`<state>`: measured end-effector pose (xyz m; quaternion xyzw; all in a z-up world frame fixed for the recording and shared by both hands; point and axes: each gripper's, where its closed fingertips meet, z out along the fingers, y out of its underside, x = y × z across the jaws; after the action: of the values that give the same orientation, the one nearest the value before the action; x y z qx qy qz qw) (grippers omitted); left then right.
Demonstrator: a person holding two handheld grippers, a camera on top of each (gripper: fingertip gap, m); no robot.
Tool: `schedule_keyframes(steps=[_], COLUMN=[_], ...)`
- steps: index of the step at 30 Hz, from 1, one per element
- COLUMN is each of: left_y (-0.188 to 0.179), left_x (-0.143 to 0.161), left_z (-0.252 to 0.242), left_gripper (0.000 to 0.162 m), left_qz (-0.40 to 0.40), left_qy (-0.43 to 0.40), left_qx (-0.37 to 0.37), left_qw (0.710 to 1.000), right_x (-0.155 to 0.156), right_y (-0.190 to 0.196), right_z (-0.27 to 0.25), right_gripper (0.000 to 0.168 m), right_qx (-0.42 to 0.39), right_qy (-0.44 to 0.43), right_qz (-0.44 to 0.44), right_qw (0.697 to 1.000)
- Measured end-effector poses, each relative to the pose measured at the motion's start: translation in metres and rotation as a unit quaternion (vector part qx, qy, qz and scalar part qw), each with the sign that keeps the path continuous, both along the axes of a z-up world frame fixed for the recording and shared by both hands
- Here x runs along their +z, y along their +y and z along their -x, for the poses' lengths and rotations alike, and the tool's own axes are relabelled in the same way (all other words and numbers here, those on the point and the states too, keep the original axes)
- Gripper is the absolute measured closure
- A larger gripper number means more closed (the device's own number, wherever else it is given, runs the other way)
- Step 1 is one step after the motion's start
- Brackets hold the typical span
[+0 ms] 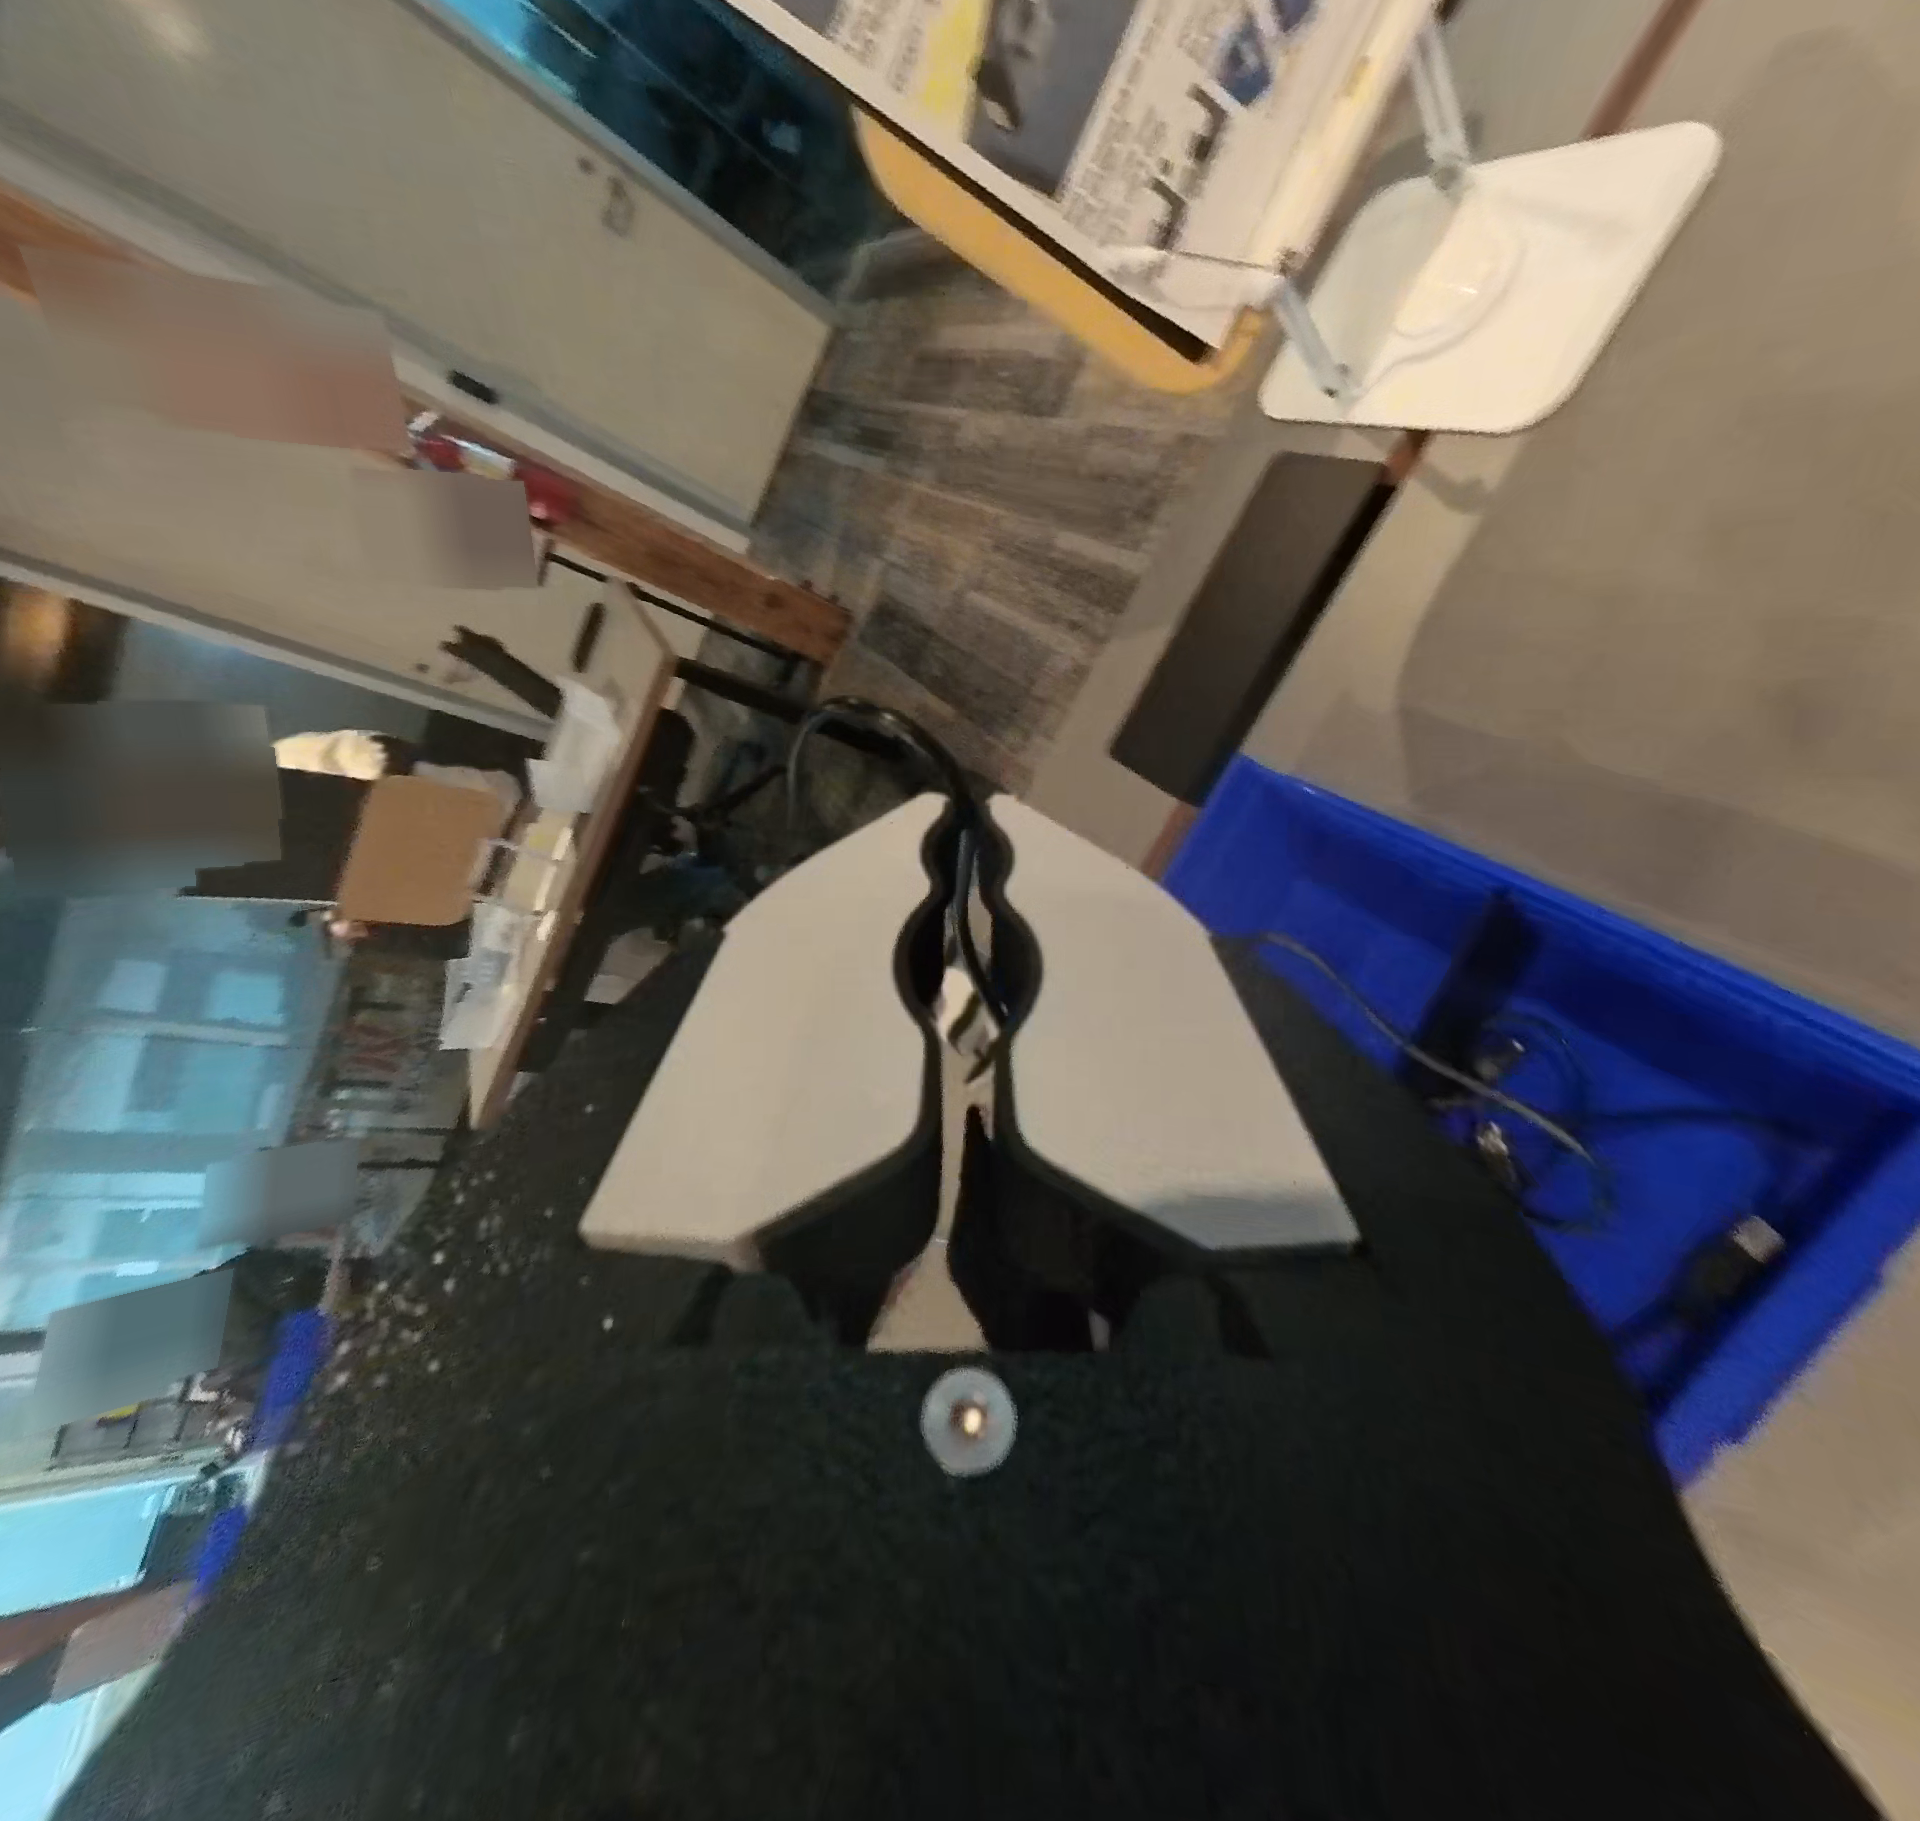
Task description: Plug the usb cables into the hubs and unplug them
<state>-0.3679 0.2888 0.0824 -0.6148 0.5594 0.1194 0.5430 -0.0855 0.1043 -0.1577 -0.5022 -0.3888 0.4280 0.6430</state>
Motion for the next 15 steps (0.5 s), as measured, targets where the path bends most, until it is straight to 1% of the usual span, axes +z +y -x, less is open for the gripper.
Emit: schedule_keyframes(steps=[2,5,8,9,11,13,15], left_y=[0.0,-0.002,-0.005,-0.008,-0.014,-0.022,-0.033], left_x=[0.014,0.026,0.025,0.018,-0.005,-0.039,-0.083], left_z=[0.002,0.004,0.005,0.004,0.003,0.006,0.011], left_gripper=[0.159,0.159,0.159,0.159,0.159,0.159,0.159], left_qz=[-0.015,-0.017,0.0,0.014,0.052,0.101,0.17], left_qy=[-0.025,-0.051,-0.056,-0.048,-0.017,0.032,0.085], left_qx=[0.008,0.014,0.017,0.016,0.013,0.013,0.009], left_qw=[1.0,0.998,0.998,0.999,0.998,0.994,0.982], right_x=[0.0,0.0,-0.002,-0.002,-0.002,-0.002,-0.001], right_y=[0.0,0.0,0.001,0.001,0.001,0.001,0.001], right_z=[0.0,0.0,0.001,0.001,0.001,0.001,0.001], right_gripper=[0.156,0.156,0.156,0.156,0.156,0.156,0.156], right_qx=[0.0,0.0,0.001,0.001,0.001,0.001,0.001], right_qy=[0.0,-0.001,-0.002,-0.002,-0.003,-0.003,-0.001], right_qz=[0.001,0.001,0.003,0.004,0.003,0.003,0.003], right_qw=[1.0,1.0,1.0,1.0,1.0,1.0,1.0])
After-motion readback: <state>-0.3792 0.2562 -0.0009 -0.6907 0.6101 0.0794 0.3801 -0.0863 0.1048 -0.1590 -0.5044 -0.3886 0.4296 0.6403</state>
